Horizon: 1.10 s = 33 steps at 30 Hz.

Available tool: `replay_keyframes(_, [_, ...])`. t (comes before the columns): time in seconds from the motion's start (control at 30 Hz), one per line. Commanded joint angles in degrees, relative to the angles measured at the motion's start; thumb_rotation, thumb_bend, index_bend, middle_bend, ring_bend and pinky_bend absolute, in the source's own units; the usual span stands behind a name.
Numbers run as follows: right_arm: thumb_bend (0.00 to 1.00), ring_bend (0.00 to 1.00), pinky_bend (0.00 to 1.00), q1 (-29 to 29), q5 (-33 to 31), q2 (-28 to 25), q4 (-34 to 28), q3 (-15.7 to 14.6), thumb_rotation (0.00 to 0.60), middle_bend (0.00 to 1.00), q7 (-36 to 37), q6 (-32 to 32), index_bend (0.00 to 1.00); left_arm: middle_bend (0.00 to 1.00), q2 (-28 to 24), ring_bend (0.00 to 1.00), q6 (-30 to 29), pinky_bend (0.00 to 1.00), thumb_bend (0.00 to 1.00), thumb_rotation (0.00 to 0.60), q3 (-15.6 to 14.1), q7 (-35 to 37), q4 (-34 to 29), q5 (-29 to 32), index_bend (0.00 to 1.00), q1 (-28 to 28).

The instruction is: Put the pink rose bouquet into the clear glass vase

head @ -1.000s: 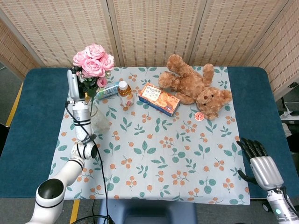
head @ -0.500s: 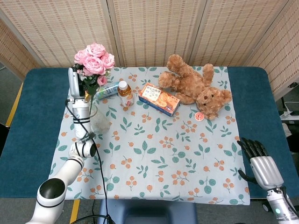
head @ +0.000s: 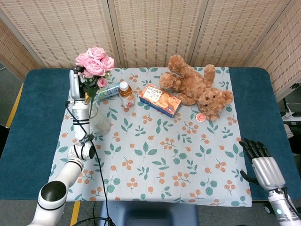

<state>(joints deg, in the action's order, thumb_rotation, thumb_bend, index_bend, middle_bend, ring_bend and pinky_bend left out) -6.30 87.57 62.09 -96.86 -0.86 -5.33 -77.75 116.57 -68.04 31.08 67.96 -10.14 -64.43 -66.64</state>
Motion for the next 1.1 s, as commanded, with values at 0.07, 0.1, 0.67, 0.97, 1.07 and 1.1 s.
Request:
replay_keyframes(0.07, [0.17, 0.00, 0.00, -0.02, 0.08, 0.06, -0.12, -0.09, 0.600, 0.00, -0.18, 0.08, 0.00, 0.80, 0.25, 0.51, -0.19, 0.26, 0.81, 0.600, -0.30, 0.98, -0.15, 0.17, 0.75, 0.97])
replay_keyframes(0.1, [0.17, 0.00, 0.00, -0.02, 0.15, 0.09, -0.14, -0.16, 0.600, 0.00, -0.26, 0.12, 0.00, 0.79, 0.37, 0.49, -0.53, 0.25, 0.81, 0.600, -0.41, 1.16, -0.27, 0.17, 0.74, 1.31])
replay_keyframes(0.67, [0.17, 0.00, 0.00, 0.40, 2.59, -0.65, -0.84, -1.16, 0.600, 0.00, 1.07, -0.97, 0.00, 0.43, -0.98, 0.24, -9.92, 0.13, 0.58, 0.600, -6.79, 1.44, -4.39, -5.10, 0.31, 10.32])
replay_keyframes(0.97, [0.17, 0.00, 0.00, 0.49, 3.53, -0.82, -0.90, -1.54, 0.600, 0.00, 1.53, -1.23, 0.00, 0.37, -2.61, 0.19, -13.62, 0.13, 0.54, 0.600, -11.12, 1.12, -10.16, -8.96, 0.22, 16.11])
replay_keyframes(1.07, [0.17, 0.00, 0.00, 0.45, 3.70, -0.80, -0.89, -1.64, 0.600, 0.00, 1.41, -1.12, 0.00, 0.32, -3.47, 0.16, -15.22, 0.12, 0.52, 0.600, -12.62, 0.14, -12.92, -10.42, 0.15, 18.09])
replay_keyframes(1.1, [0.17, 0.00, 0.00, 0.45, 3.78, -0.82, -0.94, -1.67, 0.600, 0.00, 1.40, -1.14, 0.00, 0.31, -3.83, 0.15, -15.79, 0.11, 0.51, 0.600, -13.10, -0.35, -14.04, -10.88, 0.15, 18.82])
